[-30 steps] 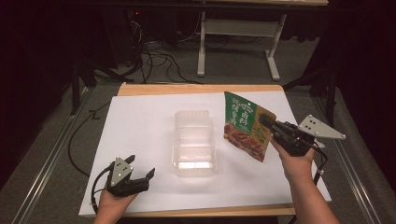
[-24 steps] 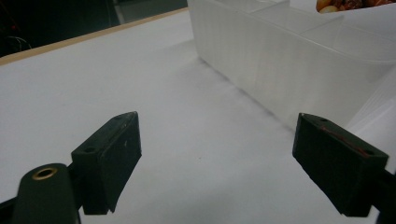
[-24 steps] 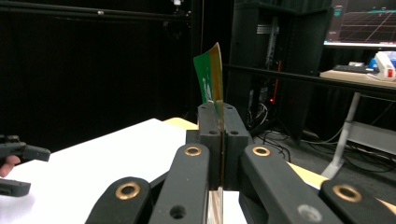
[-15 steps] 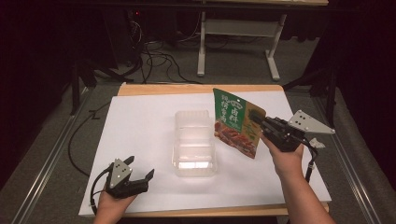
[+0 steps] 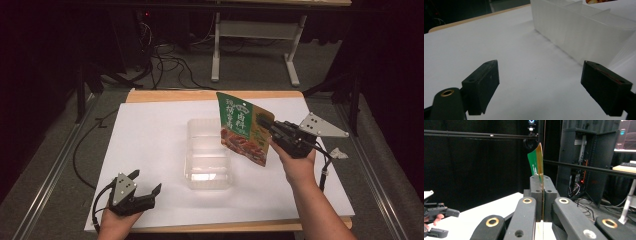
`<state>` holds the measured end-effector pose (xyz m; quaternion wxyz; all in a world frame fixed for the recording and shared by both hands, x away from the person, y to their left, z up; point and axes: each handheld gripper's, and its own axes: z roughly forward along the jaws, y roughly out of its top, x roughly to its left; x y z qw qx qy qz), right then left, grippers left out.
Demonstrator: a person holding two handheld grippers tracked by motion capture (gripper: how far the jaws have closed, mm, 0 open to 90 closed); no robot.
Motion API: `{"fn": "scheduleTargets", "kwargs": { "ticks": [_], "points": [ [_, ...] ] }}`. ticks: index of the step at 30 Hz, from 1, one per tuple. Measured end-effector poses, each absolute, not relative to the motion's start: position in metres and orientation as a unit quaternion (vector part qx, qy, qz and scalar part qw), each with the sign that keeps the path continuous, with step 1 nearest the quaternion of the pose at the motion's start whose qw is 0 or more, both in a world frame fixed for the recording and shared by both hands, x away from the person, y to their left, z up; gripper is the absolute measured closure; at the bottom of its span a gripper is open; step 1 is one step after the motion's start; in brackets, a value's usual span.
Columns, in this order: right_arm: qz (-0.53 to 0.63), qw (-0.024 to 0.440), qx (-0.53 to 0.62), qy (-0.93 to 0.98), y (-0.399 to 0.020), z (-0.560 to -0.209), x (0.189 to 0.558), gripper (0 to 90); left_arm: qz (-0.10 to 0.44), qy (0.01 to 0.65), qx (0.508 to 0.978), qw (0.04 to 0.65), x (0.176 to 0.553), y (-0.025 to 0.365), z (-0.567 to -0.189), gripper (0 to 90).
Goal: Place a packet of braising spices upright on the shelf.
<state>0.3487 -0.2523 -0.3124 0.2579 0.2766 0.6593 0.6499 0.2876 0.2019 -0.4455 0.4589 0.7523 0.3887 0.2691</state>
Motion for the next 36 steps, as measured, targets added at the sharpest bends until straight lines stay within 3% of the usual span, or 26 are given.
{"fn": "scheduleTargets", "kwargs": {
  "ticks": [14, 36],
  "points": [
    [0.656, 0.248, 0.265, 0.662, -0.232, -0.312, 0.363, 90.0, 0.266, 0.389, 0.75, 0.465, 0.285, 0.205, -0.445, 13.1],
    [0.655, 0.231, 0.263, 0.669, -0.202, -0.321, 0.388, 90.0, 0.26, 0.38, 0.761, 0.457, 0.285, 0.2, -0.446, 0.4]
  ]
}}
